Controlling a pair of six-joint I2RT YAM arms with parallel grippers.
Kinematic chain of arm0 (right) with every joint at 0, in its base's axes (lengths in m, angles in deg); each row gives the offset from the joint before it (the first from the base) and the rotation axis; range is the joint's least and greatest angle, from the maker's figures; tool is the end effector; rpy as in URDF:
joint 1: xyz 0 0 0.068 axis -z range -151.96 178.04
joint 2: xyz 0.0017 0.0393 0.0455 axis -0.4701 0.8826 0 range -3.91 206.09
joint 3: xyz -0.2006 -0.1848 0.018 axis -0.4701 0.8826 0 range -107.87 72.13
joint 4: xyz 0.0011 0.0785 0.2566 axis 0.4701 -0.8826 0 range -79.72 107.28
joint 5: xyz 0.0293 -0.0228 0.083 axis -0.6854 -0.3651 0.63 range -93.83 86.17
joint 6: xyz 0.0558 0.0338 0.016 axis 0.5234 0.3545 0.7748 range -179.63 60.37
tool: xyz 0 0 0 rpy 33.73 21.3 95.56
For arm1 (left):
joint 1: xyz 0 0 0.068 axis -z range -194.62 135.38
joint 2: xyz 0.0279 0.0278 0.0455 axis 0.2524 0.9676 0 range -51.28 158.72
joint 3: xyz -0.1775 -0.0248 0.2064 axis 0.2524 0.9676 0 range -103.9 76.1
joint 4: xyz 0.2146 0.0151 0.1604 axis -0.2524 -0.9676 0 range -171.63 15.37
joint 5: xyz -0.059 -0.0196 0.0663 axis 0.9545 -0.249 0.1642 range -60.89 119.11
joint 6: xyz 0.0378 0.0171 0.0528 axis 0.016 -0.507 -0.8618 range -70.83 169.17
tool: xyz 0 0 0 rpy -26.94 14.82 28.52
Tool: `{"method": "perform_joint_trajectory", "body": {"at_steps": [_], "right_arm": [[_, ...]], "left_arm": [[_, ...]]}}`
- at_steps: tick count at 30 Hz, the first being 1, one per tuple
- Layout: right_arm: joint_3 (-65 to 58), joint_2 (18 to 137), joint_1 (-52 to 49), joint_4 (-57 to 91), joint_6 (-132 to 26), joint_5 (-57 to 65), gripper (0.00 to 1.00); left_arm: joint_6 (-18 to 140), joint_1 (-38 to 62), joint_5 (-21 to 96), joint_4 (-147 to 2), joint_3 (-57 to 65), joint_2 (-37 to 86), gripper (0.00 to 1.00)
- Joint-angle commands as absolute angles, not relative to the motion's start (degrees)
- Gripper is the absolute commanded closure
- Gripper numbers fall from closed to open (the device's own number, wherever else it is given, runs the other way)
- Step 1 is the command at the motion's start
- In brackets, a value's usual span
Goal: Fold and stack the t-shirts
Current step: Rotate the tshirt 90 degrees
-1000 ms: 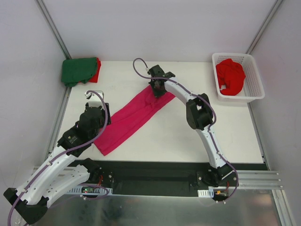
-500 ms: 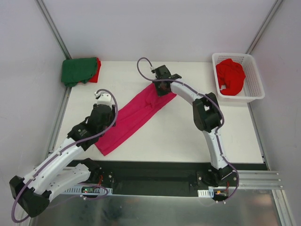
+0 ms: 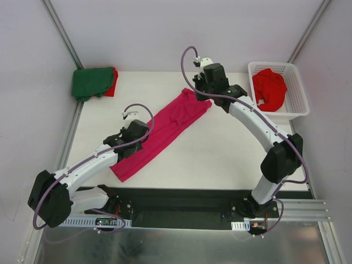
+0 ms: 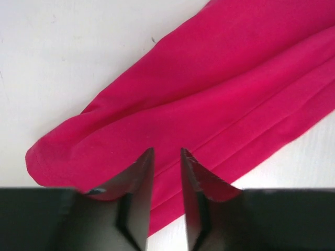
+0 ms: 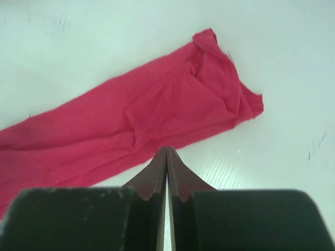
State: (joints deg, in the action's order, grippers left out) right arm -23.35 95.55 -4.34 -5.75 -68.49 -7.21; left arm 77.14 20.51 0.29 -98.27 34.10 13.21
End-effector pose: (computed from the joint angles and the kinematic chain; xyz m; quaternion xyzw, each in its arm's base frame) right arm 0.3673 0.2292 0.3590 -0.2857 0.8031 0.0819 0.5164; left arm 0.2161 -0.1203 0.2241 -0.0367 0.9025 0.0074 0.4291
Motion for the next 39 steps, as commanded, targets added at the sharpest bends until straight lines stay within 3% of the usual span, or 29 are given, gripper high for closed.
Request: {"method": "perform_joint_trajectory", "body": {"at_steps": [1, 2, 3, 28, 39], "right_arm": [[-17.0, 88.21, -4.39, -5.66, -65.96, -4.89, 0.96], [-15.07, 86.99, -4.48, -5.75, -65.7, -4.37, 0.96], [-14.18, 86.1, -4.39, -5.83, -65.43, -4.36, 0.96], [-2.66, 74.58, -4.39, -8.47, -64.55, -6.91, 0.96], [-1.43, 73.79, -4.04, -8.65, -64.38, -8.23, 0.97]], "left_arm": [[80.72, 20.01, -4.64, -97.05, 34.09, 18.49, 0.9], [81.16, 20.01, -5.16, -97.05, 33.74, 20.77, 0.99], [81.34, 20.01, -5.34, -97.05, 32.95, 21.84, 1.0], [82.39, 20.89, 1.07, -96.52, 27.23, 39.07, 1.0], [84.24, 28.87, 7.05, -96.69, 24.68, 42.32, 1.0]]}}
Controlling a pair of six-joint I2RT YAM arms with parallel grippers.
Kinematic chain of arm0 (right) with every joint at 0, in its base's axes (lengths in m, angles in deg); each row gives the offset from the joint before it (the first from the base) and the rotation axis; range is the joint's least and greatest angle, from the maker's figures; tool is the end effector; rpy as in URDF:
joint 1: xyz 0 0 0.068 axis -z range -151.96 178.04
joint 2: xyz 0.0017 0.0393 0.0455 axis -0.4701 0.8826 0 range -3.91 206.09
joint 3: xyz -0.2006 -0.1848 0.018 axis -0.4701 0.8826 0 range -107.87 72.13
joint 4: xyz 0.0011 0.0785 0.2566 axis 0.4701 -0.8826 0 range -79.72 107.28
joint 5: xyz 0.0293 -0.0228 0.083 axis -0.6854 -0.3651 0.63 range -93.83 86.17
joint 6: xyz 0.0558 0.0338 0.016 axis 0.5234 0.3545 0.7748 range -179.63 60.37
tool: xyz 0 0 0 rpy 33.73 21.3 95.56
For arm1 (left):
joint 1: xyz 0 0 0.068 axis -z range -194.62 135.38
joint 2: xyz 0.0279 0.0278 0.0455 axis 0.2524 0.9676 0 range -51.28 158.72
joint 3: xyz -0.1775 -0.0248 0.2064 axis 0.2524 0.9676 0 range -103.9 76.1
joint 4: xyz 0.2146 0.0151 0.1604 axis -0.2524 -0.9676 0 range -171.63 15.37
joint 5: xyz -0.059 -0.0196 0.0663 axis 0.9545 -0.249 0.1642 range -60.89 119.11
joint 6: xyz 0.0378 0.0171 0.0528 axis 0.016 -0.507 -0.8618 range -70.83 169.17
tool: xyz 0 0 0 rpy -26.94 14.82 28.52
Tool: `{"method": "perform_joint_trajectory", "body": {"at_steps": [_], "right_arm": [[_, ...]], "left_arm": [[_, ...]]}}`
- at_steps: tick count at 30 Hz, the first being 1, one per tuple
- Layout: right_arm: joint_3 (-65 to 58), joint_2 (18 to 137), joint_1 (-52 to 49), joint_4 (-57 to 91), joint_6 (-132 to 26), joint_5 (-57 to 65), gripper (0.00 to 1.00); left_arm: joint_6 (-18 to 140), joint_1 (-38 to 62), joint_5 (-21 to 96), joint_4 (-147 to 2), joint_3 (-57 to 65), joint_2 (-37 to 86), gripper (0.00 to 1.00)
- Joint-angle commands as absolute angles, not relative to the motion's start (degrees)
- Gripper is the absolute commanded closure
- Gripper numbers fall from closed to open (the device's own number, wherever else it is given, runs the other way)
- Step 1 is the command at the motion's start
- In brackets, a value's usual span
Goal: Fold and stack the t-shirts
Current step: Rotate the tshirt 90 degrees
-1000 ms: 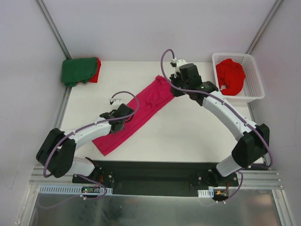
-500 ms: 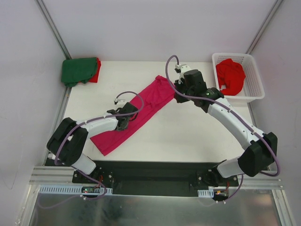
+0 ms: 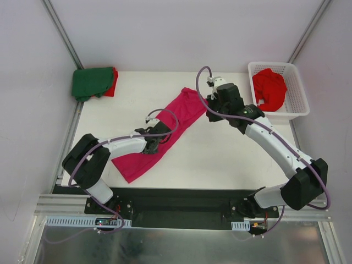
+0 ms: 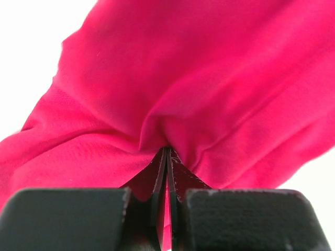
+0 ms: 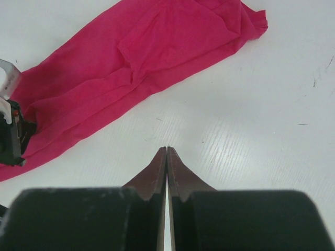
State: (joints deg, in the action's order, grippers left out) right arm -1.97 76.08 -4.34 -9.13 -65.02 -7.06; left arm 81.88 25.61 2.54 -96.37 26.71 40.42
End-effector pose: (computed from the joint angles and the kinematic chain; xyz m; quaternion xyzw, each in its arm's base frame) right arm 0.2878 0.1789 0.3397 -0.2705 0.8328 0.0886 0.4748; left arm 0.2508 -0.1807 0.1429 0.0107 0.9497 0.0502 0.3088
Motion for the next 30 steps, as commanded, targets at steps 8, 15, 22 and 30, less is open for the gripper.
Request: {"method": "perform_joint_trajectory", "body": {"at_steps": [8, 15, 22, 30], "right_arm": [[-0.11, 72.91, -3.95, -9.0, -64.11, -8.93, 0.97], [1.12, 71.68, -3.42, -9.35, -64.11, -9.72, 0.97], [2.0, 70.89, -3.16, -9.61, -63.76, -9.72, 0.98], [2.52, 69.4, -3.07, -10.4, -63.94, -10.42, 0.98]], "left_arm": [[86.79, 38.8, 11.0, -96.87, 18.46, 48.38, 1.0], [87.49, 44.35, 14.69, -97.05, 11.68, 52.25, 1.0], [87.58, 48.04, 18.91, -97.13, 4.31, 55.5, 1.0], [87.05, 50.33, 19.89, -97.13, -1.86, 54.73, 1.0]]}}
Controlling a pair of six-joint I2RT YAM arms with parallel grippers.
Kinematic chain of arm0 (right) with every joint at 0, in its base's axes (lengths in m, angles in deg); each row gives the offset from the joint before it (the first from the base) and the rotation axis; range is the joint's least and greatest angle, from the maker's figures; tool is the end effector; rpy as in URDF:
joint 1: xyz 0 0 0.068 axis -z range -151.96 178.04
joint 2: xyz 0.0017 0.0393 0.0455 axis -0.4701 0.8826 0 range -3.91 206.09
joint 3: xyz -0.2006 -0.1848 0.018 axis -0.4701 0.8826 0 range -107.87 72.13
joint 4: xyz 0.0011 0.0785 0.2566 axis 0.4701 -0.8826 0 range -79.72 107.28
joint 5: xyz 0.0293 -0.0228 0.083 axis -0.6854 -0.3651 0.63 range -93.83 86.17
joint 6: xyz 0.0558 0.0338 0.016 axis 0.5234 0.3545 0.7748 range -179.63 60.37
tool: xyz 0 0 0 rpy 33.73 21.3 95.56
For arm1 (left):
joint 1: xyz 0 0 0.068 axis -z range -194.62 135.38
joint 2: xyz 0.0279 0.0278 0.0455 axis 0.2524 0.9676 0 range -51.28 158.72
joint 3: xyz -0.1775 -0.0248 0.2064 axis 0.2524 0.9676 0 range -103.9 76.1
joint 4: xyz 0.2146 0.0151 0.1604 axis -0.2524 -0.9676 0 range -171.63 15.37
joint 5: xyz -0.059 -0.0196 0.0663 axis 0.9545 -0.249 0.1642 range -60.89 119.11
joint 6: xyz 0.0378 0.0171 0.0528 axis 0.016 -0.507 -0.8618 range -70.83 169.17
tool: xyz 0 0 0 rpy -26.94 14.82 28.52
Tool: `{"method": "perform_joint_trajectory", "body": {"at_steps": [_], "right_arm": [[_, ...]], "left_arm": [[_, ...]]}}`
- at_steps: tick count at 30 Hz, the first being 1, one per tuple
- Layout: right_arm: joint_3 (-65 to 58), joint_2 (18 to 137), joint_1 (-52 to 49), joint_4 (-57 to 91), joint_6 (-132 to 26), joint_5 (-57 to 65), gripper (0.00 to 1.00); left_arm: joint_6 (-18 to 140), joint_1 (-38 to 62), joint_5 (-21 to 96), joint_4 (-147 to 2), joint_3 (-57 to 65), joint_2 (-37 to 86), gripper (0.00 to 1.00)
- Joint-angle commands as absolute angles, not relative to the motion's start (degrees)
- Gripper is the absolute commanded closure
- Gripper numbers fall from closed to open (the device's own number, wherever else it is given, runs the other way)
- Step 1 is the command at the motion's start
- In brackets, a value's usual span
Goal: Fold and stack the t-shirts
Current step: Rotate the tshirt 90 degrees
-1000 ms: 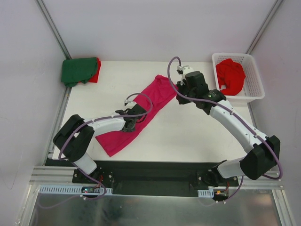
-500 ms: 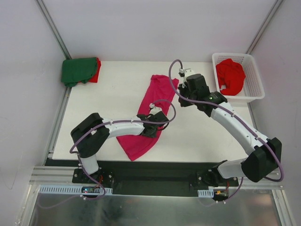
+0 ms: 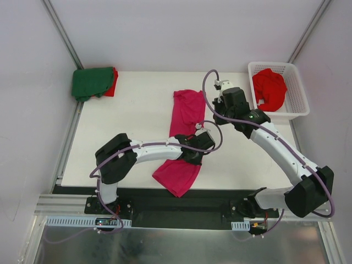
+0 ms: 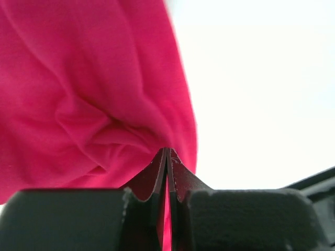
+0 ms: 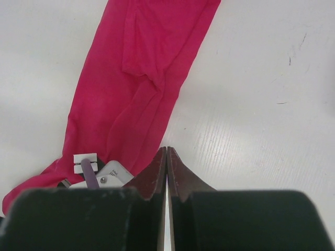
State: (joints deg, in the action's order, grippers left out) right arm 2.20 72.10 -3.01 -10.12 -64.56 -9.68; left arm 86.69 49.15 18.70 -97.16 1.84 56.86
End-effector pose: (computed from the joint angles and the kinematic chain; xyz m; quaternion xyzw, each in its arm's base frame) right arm 0.2765 0.1601 0.3330 -0.2487 0.8441 0.0631 0.4708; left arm 0.1924 -0.3683 0.1686 0.1909 0.9344 -0.1674 0.2496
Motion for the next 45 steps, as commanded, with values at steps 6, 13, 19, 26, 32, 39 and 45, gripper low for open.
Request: {"method": "perform_joint_trajectory", "body": {"at_steps": [6, 13, 19, 26, 32, 39, 45], "right_arm": [[2.96, 68.34, -2.63, -10.67, -63.94, -11.04, 0.98], [4.63, 66.23, -2.46, -11.02, -63.23, -11.48, 0.98], [6.74, 61.41, -2.1, -13.04, -63.23, -14.9, 0.98], [7.97, 52.53, -1.23, -17.43, -62.88, -17.54, 0.96], [8.23, 48.92, -1.14, -22.35, -63.06, -18.07, 0.96], [10.52, 45.23, -1.05, -24.47, -62.01, -19.48, 0.95], [11.31, 43.56, -1.05, -25.79, -61.74, -20.35, 0.95]], "left_arm": [[82.76, 50.33, 11.9, -97.05, -0.99, 42.18, 1.0], [74.41, 44.19, 9.68, -92.59, 2.62, 38.63, 1.0], [67.54, 38.56, 14.86, -85.81, 2.8, 42.93, 1.0], [65.78, 31.89, 22.42, -78.68, 1.57, 49.43, 1.0], [63.67, 29.16, 28.21, -75.87, -6.33, 59.44, 1.0], [62.62, 27.39, 32.01, -75.43, -16.08, 67.19, 1.0], [60.77, 25.72, 31.4, -76.83, -21.88, 72.55, 1.0]]}}
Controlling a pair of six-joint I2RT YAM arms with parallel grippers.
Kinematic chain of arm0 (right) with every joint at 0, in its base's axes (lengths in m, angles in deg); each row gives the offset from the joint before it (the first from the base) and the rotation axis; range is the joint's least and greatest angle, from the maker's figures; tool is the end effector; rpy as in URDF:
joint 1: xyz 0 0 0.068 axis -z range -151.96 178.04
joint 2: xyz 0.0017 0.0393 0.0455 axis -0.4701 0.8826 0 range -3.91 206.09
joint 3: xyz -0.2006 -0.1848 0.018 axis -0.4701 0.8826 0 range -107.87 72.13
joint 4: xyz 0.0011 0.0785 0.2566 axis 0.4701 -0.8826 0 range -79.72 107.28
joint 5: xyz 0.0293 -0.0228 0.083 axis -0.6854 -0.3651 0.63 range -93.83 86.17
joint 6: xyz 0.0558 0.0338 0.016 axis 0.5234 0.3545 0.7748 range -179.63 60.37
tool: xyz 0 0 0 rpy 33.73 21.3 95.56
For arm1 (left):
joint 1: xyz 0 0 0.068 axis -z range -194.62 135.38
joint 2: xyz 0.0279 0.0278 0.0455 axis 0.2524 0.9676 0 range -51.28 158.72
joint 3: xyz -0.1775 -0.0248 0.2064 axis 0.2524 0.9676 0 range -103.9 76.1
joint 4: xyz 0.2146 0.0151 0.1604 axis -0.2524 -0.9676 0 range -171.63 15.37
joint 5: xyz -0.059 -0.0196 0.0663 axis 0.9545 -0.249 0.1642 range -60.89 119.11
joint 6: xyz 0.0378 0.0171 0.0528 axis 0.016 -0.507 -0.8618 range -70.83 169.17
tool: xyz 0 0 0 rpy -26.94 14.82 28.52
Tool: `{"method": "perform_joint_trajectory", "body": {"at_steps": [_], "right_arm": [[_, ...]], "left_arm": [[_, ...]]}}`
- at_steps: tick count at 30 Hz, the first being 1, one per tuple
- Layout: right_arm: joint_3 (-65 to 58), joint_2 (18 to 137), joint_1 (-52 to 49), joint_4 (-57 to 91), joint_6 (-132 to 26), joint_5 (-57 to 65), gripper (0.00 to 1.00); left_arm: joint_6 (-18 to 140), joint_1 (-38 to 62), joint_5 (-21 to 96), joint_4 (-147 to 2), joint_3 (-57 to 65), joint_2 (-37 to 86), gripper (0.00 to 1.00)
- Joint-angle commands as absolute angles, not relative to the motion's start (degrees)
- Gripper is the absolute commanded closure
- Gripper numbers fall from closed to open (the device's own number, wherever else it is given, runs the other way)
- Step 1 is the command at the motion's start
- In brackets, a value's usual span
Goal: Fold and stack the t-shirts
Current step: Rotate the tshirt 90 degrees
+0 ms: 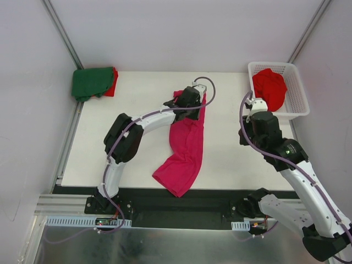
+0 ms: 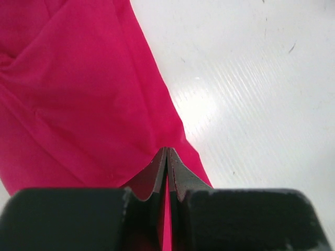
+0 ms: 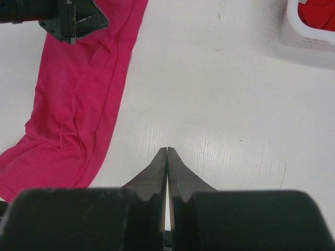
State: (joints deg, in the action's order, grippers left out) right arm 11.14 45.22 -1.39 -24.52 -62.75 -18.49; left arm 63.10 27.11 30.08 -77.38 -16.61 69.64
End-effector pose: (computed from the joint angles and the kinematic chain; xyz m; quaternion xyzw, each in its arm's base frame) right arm 0.1726 0.0818 0.3614 -0.1793 0.8421 0.0055 0.5085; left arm 0.3846 -0.3441 0.2085 0.2131 0.8437 -0.2365 0.4323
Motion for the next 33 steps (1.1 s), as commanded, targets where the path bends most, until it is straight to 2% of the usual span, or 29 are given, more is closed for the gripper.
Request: {"method": "perform_joint_trajectory", "body": {"at_steps": [1, 8, 22, 33], "right_arm": [[11.4, 43.47, -1.05, -26.13, -61.74, -20.53, 0.95], [11.93, 42.68, -0.79, -26.93, -61.83, -21.41, 0.95], [12.54, 42.5, 0.18, -26.93, -61.92, -21.23, 0.94], [12.37, 41.01, 0.62, -29.48, -61.3, -21.67, 0.94]], "left_arm": [[60.51, 25.02, 31.22, -77.35, -22.77, 73.25, 1.0], [58.84, 22.3, 29.91, -83.94, -31.12, 79.93, 1.0], [57.61, 16.85, 27.79, -93.62, -38.15, 85.21, 1.0], [57.52, 12.28, 28.49, -99.76, -51.16, 92.07, 1.0]]}}
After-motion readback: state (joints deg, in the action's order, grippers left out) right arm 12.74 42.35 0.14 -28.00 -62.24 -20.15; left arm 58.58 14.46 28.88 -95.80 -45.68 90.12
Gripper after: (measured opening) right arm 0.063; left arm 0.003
